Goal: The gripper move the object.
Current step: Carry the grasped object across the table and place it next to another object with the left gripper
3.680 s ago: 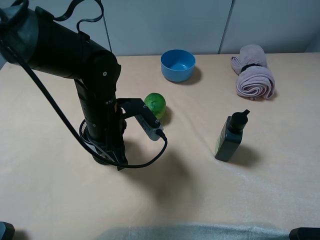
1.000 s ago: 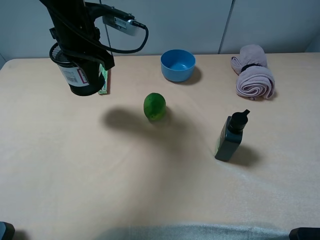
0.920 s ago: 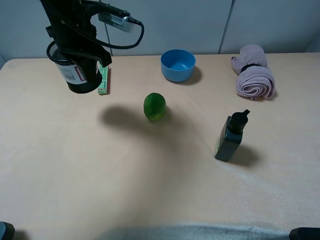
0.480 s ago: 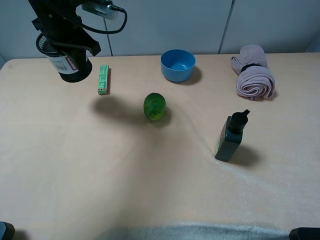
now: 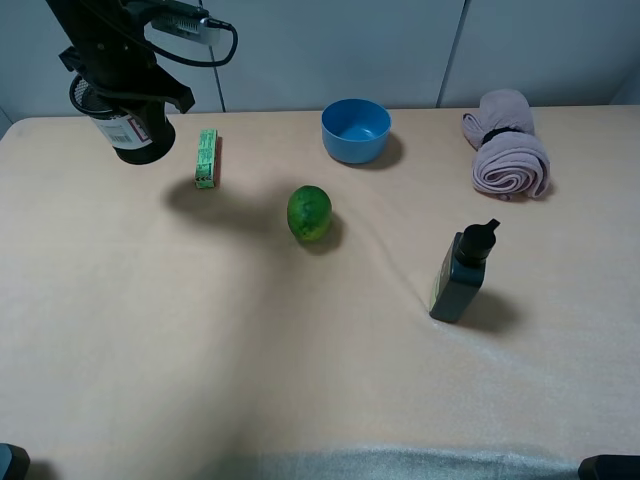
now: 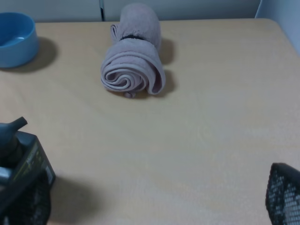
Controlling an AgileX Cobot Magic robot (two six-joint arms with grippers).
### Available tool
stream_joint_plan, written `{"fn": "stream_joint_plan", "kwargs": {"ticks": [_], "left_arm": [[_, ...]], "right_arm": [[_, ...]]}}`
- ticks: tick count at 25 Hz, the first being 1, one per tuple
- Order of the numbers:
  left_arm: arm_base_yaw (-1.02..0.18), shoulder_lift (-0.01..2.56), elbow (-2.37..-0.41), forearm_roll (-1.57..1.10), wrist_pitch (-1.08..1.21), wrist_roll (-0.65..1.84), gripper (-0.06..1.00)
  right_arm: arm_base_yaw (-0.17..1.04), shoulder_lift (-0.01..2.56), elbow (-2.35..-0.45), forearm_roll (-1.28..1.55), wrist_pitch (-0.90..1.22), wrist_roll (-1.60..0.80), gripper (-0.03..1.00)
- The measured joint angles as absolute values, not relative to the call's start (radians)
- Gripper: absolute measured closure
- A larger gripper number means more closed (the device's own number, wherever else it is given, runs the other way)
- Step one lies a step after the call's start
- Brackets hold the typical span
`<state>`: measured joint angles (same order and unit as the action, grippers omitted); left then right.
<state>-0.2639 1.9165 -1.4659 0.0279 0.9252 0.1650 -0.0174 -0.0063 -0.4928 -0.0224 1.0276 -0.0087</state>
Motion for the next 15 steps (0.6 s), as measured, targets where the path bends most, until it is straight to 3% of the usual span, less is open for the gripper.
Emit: {"fn": "stream_joint_plan", "kwargs": {"ticks": [15], "left_arm": [[-0.151, 2.018, -1.466, 0.020, 0.828, 0.152, 0.83]], "right_arm": [[-0.017, -0.006, -0.493, -0.022, 1.028, -0.009, 0.28]]}}
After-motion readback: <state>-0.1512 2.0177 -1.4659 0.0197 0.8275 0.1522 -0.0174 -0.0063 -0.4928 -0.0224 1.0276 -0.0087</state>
